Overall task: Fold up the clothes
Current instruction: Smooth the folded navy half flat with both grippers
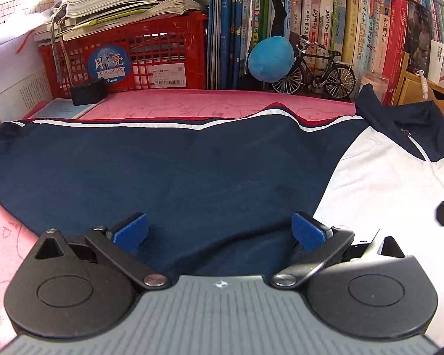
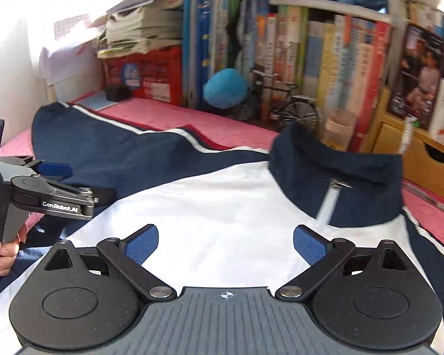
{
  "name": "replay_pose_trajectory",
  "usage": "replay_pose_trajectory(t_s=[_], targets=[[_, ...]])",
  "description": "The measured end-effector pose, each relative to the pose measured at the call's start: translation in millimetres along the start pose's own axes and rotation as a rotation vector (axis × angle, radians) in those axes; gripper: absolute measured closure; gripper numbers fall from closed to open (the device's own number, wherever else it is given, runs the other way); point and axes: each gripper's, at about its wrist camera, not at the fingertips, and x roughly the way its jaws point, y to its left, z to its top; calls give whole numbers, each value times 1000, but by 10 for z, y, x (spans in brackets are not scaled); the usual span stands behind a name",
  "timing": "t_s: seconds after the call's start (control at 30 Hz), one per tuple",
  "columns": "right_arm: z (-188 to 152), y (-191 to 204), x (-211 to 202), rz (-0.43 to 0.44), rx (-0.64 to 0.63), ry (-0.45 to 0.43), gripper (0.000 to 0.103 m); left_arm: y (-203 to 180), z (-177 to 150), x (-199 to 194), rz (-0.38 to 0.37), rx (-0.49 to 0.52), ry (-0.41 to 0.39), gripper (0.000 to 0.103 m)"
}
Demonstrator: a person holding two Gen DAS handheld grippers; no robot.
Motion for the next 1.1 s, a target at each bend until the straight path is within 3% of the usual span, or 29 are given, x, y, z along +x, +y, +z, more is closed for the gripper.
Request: replay_pose_trajectory(t_s=[0.07,0.2,0.43,0.5,0.57,0.67,0.8,0.9,1.0,1.07,1.1], targets=[[157,167,334,-12,-36,47,6,20,-3,0,-6,-9,2,0],[418,-66,875,-40,85,70,0,63,-13,-4,-12,-25,-4,0],[857,-283,1425,-240,132,42,0,62,-25,-9,-37,-14,-8,0],[892,-276,1376,-167,155,21,1,98,-34,-21,-51,-31,-16,0],[863,-231,1225,-10,152,-19,3,158,-48,-47,-76,-63,-31,0],[789,1,1101,44,18,13,3,306,-100,-125,-124,-104,-42,0],[721,193,1271,-14,-95,35,0,447,-191,-247,-131,-138,-52,0],[861,57,1522,-44,23,10,0,491,-217,-291,-122,-139,-50,0],[1012,-88,1701,-127,167,19,1,531,-233,-333,-105,-120,-36,0],[1049,-56,1698,-190,160,29,2,612,-255,-400,-91,-109,-32,0],[1025,-34,1605,-158,145,15,2,682,-271,-445,-87,-116,-37,0]])
